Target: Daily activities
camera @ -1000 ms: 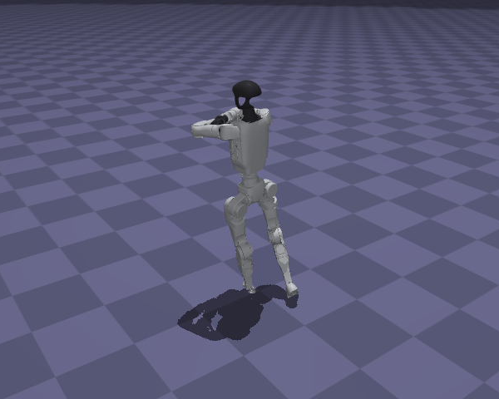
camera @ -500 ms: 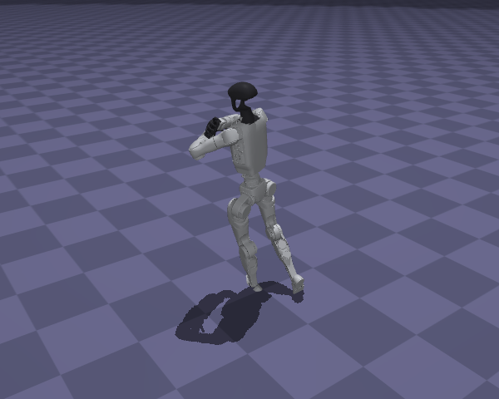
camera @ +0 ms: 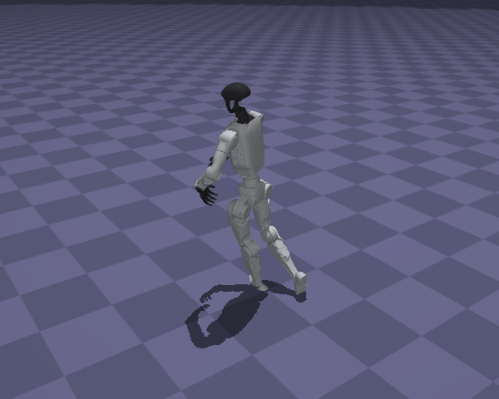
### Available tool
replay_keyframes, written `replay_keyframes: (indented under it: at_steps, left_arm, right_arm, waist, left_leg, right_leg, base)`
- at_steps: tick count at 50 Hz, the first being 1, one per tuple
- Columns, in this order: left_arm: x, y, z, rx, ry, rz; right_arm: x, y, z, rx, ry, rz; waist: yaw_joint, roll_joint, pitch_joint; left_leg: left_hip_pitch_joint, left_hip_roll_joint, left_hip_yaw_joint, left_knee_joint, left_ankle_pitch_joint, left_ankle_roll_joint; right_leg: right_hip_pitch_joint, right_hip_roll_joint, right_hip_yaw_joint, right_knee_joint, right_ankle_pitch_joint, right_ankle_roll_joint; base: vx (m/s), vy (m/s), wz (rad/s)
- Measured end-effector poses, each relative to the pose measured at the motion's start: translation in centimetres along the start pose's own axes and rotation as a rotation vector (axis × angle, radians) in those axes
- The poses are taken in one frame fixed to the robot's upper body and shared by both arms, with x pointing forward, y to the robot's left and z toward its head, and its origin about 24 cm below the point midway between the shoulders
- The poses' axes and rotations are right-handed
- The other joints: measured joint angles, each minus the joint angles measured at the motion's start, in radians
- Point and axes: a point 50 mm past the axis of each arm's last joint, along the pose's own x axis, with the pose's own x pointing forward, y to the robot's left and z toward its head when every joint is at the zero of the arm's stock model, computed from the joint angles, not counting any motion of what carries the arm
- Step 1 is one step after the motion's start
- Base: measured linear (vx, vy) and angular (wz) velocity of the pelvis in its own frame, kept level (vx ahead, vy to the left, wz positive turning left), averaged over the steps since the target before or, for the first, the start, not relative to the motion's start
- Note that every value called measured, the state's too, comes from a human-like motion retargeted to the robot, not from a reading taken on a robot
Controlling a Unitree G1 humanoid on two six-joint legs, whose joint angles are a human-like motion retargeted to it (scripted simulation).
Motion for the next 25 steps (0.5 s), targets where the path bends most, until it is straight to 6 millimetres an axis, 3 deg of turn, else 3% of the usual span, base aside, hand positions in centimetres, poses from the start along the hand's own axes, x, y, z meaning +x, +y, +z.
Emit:
replay_keyframes:
  at_steps: [4, 7, 12, 18, 25]
  left_arm:
    - [1.2, -2.8, -3.4, -0.081, 0.149, -0.041]
    - [1.9, -5.0, -5.7, -0.140, 0.254, -0.063]
    - [1.9, -8.0, -8.3, -0.230, 0.382, -0.093]
    - [1.0, -9.9, -10.4, -0.314, 0.472, -0.097]
    - [-0.4, -10.3, -11.9, -0.372, 0.531, -0.052]
  right_arm:
    - [-1.8, -0.5, -7.5, 0.125, 0.220, -0.195]
    - [-3.6, 0.5, -12.9, 0.231, 0.399, -0.298]
    - [-7.2, 3.1, -19.0, 0.386, 0.629, -0.418]
    - [-12.2, 4.4, -21.8, 0.495, 0.770, -0.553]
    - [-17.0, 3.2, -21.9, 0.507, 0.849, -0.724]
  waist:
    - [0.001, -0.002, -0.007]
    - [0.003, -0.001, -0.012]
    - [0.004, 0.000, -0.011]
    - [0.001, 0.004, 0.000]
    - [0.004, 0.011, 0.012]
  left_leg:
    - [-0.005, -0.010, 0.007, 0.003, 0.000, 0.000]
    - [-0.007, -0.015, 0.013, 0.008, 0.000, 0.000]
    - [-0.004, -0.028, 0.018, 0.017, 0.001, 0.000]
    - [0.004, -0.041, 0.022, 0.028, 0.005, 0.000]
    - [0.019, -0.046, 0.018, 0.022, 0.007, 0.000]
  right_leg:
    - [-0.007, -0.006, 0.005, 0.003, 0.000, 0.010]
    - [-0.006, -0.010, 0.001, -0.001, 0.000, 0.017]
    - [0.004, -0.015, -0.009, -0.008, 0.000, 0.026]
    - [0.017, -0.010, -0.006, -0.012, 0.000, 0.046]
    - [0.026, -0.001, 0.001, -0.010, 0.000, 0.062]
  base:
    - [0.01, 0.00, 0.02]
    - [0.00, 0.00, 0.00]
    - [0.00, 0.00, 0.04]
    - [0.01, 0.01, 0.12]
    - [0.00, 0.00, 0.00]
